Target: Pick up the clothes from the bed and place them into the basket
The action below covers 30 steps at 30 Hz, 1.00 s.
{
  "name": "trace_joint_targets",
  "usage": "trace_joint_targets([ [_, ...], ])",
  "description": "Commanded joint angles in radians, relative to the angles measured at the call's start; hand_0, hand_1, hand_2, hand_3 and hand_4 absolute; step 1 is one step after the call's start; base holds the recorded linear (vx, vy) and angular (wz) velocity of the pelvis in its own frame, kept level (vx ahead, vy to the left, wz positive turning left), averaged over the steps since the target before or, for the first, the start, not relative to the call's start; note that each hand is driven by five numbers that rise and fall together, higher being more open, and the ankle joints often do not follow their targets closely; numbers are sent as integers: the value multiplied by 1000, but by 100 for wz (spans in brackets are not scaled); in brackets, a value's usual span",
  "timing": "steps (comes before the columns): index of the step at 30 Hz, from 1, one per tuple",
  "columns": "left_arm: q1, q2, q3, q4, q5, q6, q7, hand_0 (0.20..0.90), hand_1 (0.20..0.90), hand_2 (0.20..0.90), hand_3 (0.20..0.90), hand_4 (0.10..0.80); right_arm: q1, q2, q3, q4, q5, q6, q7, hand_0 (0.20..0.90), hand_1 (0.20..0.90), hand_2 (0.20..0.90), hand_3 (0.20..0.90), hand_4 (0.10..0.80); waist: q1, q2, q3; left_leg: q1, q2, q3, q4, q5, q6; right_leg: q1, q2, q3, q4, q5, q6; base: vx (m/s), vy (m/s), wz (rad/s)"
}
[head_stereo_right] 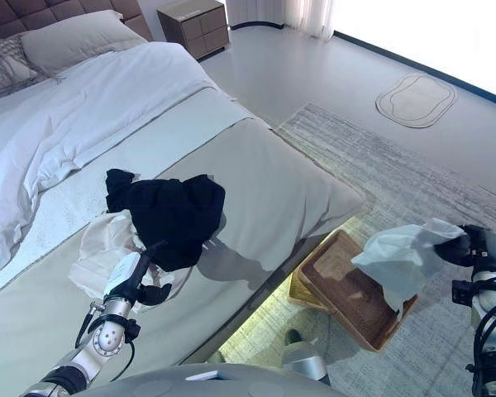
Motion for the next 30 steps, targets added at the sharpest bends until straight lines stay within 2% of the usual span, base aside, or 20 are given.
trace_joint_targets([
  [1, -76, 33, 12, -16, -17, -45, 24, 900, 900, 900, 900, 800, -101, -62, -22, 2, -15, -91, -38, 300, 300, 300, 200, 100, 38, -17, -54, 13, -21, 10, 100, -154, 8, -115, 27, -18, 113, -4, 17, 0, 0, 0],
  [4, -84, 35, 4, -12, -19, -50, 21, 900, 900, 900, 900, 800, -117, -53, 11, 44, -15, -78, -52, 300, 300, 300, 200, 100, 42, -12, -55, 15, -21, 8, 100, -153, 6, -112, 26, -23, 112, -4, 17, -3, -10, 0],
  [5, -87, 36, 1, -12, -20, -52, 21, 900, 900, 900, 900, 800, -122, -50, 18, 58, -15, -72, -53, 361, 361, 361, 271, 171, 43, -10, -56, 14, -21, 7, 101, -153, 6, -112, 26, -23, 112, -4, 16, 0, 0, 0],
  [6, -89, 35, -1, -13, -21, -50, 21, 900, 900, 900, 900, 800, -125, -48, 22, 63, -15, -70, -54, 396, 396, 396, 313, 213, 44, -9, -55, 14, -20, 8, 102, -153, 6, -112, 26, -23, 112, -5, 16, 0, 0, 0],
  [8, -97, 33, -5, -14, -23, -50, 22, 900, 900, 900, 900, 800, -131, -44, 28, 86, -17, -69, -57, 749, 749, 749, 724, 624, 45, -7, -54, 14, -20, 7, 103, -154, 5, -112, 25, -24, 114, -5, 16, 0, 0, 0],
  [9, -103, 33, -9, -16, -25, -48, 22, 900, 900, 900, 900, 800, -135, -41, 32, 105, -21, -68, -52, 900, 900, 900, 900, 800, 46, -5, -53, 15, -21, 7, 102, -155, 5, -112, 25, -26, 114, -6, 17, 0, 0, 0],
  [30, -102, 28, -10, -20, -34, -47, 35, 900, 900, 900, 900, 800, -142, -20, 62, 145, -29, -75, -50, 900, 900, 900, 900, 800, 62, -7, -37, 19, -21, -10, 83, -141, 1, -104, 23, -36, 106, -3, 16, -1, -1, 1],
])
